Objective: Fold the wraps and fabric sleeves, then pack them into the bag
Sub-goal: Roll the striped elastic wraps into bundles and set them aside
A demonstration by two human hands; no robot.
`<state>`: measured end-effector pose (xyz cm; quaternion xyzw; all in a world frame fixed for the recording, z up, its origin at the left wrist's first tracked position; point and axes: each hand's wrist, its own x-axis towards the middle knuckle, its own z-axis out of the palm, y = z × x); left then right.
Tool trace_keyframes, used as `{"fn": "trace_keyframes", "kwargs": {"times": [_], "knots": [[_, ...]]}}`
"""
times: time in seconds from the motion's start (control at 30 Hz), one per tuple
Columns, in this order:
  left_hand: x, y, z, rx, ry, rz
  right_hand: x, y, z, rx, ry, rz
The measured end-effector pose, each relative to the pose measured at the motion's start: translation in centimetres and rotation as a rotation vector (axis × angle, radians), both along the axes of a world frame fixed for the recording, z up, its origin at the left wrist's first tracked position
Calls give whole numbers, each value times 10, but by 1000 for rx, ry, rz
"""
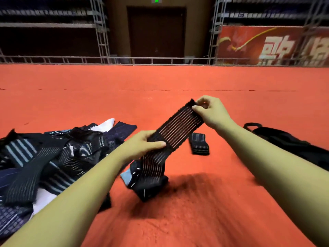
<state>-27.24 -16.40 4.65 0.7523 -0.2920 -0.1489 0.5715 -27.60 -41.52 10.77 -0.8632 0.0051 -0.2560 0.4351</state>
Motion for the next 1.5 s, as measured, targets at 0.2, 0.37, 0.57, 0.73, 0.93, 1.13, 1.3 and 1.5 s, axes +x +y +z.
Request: {"fn": "trace_keyframes", "kwargs": {"times": [0.2,0.37,0.57,0.73,0.93,1.13,1.3,1.5], "knots": [[-27,-31,-7,-214,343,-145,6,-14,-9,7,-41,-119],[-43,-46,-50,-262,521,-162,3,-9,-3,-32,-89,-80],[-52,-55,-93,-301,686,64,1,-2,-26,-24,-75,-41],[-58,-63,-101,-519,871,81,-13,8,-46,-5,-92,6],[-56,-65,-104,-625,891,94,-53,26,-83,-157,-197,73],[-52,-68,-105,-745,943,132,-73,34,-138,-261,-185,112],[-56,-70,-101,-740,964,129,-83,47,-160,-293,-206,73],[-58,-72,-104,-690,979,148,-83,53,-159,-305,-247,32]]}}
